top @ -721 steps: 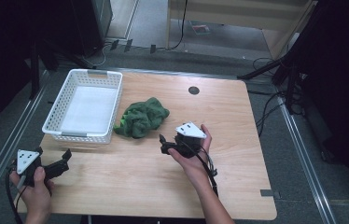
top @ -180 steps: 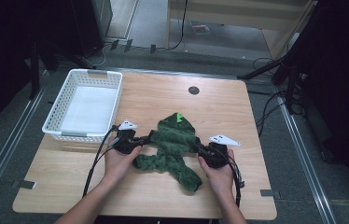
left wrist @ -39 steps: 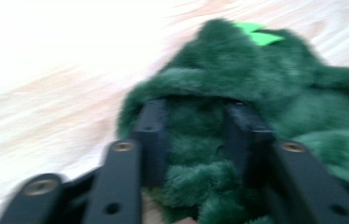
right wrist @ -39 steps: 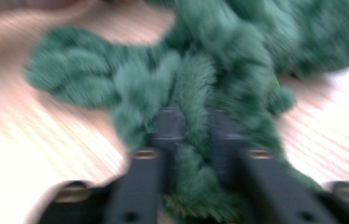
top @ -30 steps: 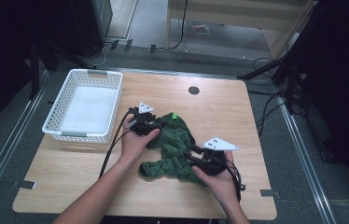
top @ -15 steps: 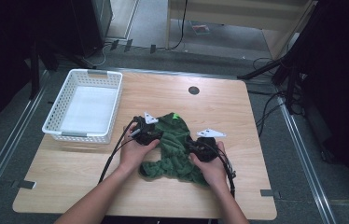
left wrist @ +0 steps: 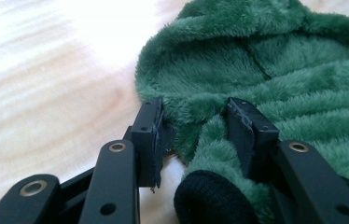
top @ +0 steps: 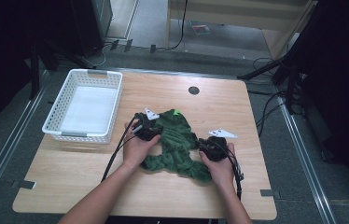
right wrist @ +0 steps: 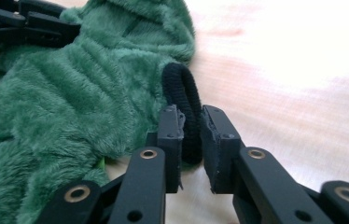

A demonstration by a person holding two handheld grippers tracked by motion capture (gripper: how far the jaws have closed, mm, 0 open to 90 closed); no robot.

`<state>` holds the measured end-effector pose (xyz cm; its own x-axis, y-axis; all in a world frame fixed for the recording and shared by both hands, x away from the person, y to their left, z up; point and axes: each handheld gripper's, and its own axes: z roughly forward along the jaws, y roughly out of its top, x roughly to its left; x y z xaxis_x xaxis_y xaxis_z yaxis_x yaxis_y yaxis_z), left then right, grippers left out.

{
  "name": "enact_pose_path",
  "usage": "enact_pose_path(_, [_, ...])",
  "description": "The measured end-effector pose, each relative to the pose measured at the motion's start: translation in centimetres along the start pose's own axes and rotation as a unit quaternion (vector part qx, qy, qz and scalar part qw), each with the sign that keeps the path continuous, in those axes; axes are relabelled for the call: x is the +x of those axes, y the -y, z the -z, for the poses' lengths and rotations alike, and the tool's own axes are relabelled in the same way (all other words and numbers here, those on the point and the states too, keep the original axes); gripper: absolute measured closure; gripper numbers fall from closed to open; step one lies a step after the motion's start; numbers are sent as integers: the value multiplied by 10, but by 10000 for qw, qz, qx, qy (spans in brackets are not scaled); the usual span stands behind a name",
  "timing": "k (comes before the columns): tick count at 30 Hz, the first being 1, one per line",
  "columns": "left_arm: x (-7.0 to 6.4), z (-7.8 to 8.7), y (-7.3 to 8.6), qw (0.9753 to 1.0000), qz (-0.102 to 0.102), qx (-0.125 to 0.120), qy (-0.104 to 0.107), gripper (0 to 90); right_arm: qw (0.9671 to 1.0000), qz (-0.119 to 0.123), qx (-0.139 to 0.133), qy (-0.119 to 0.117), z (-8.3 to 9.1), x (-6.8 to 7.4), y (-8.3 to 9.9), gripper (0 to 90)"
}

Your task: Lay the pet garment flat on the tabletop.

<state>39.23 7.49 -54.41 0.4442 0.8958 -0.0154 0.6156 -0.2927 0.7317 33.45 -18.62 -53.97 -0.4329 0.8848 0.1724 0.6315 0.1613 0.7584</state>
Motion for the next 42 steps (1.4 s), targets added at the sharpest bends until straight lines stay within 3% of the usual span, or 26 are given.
enact_pose_path(3, [5,-8,-8,9999,113,17,-125,578,9994,-53,-174,292,-1,0,-2,733])
enact_pose_path(5, [10,-9,-9,9998,206,-29,-72,568,9974,18,-249,673,7,-4,-2,679])
enact_pose_path(6, [11,-7,-9,9997,224,-113,-40,521,9970,-74,-330,691,14,-7,-2,676])
enact_pose_path(9, [16,9,-4,9980,341,-532,34,366,9980,-205,-494,345,36,-15,2,637])
enact_pose_path(11, [17,30,3,9968,315,-710,168,305,9991,-31,-386,-167,46,-11,10,577])
enact_pose_path(12, [16,42,9,9959,307,-798,283,306,9990,65,-340,-285,49,-7,14,555])
enact_pose_path(14, [11,62,22,9946,322,-823,536,308,9980,234,-234,-534,54,3,24,468])
enact_pose_path(16, [3,76,37,9930,326,-751,853,311,9969,297,-138,-718,54,10,33,432])
enact_pose_path(17, [-2,80,45,9934,265,-633,919,311,9967,312,-53,-751,53,14,36,429])
enact_pose_path(20, [-17,85,64,9942,99,-224,1046,309,9975,420,122,-561,45,20,42,499])
enact_pose_path(23, [-24,85,79,9969,-84,-71,777,365,9985,414,155,-316,43,22,43,650])
enact_pose_path(25, [-24,86,86,9967,-117,-62,798,441,9987,403,205,-229,43,21,45,712])
enact_pose_path(28, [-26,90,89,9964,-499,-47,678,614,9991,335,169,-208,45,19,49,789])
enact_pose_path(29, [-27,91,90,9962,-541,-70,672,657,9992,328,160,-180,46,18,50,811])
enact_pose_path(31, [-25,93,92,9962,-603,-61,627,722,9994,292,168,-118,48,16,51,842])
enact_pose_path(34, [-19,94,93,9965,-395,-78,737,732,9986,517,126,58,49,15,53,849])
enact_pose_path(36, [-15,97,96,9957,-255,-286,844,656,9986,521,76,4,49,16,53,786])
enact_pose_path(39, [-10,113,104,9922,-170,-772,964,402,9975,600,-249,-275,53,17,58,545])
enact_pose_path(41, [-3,125,110,9902,-228,-890,1048,322,9970,624,-398,-238,60,16,61,444])
enact_pose_path(42, [1,131,114,9887,-164,-936,1156,307,9969,630,-453,-159,63,14,62,396])
